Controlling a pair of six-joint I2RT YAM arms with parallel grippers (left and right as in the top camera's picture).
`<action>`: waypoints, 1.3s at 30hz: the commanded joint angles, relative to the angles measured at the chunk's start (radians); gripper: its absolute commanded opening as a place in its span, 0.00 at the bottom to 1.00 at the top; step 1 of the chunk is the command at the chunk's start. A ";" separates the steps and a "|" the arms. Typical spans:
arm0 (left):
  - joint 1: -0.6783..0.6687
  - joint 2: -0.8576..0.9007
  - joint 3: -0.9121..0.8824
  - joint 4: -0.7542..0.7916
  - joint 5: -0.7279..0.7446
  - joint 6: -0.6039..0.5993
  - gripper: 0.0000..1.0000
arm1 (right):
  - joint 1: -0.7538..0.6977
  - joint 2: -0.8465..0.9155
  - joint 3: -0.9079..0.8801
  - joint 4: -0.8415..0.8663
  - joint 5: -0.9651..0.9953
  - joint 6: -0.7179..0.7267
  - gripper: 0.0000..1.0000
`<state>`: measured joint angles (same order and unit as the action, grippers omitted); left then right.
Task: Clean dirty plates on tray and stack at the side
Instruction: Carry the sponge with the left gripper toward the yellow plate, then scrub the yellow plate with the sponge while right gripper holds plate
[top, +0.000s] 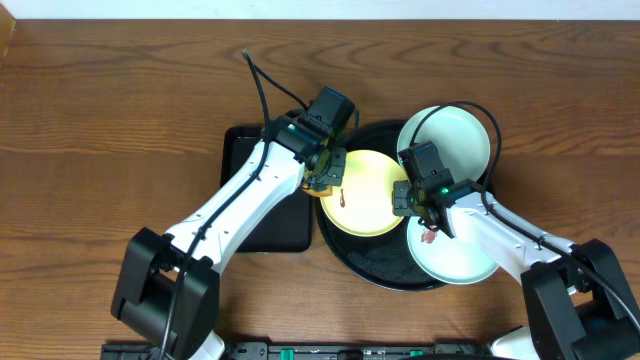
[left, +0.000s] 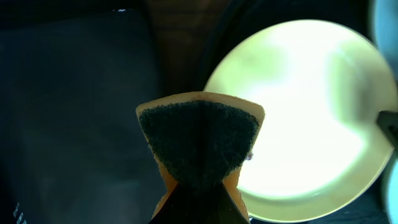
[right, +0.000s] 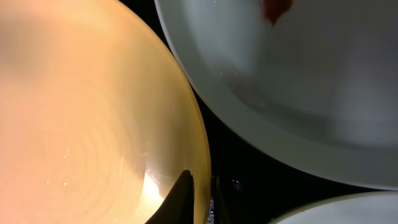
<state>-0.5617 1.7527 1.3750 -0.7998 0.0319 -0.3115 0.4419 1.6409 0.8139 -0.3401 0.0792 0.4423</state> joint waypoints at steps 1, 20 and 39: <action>-0.001 0.020 -0.034 0.034 0.095 -0.027 0.08 | 0.002 0.005 -0.005 0.001 0.002 -0.011 0.11; -0.042 0.188 -0.051 0.144 0.094 -0.028 0.08 | 0.002 0.005 -0.004 0.001 -0.001 -0.013 0.10; -0.042 0.296 -0.051 0.201 0.080 -0.050 0.12 | 0.002 0.005 -0.004 0.001 -0.001 -0.013 0.10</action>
<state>-0.6041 2.0033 1.3319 -0.5865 0.1257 -0.3473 0.4419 1.6409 0.8139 -0.3401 0.0788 0.4393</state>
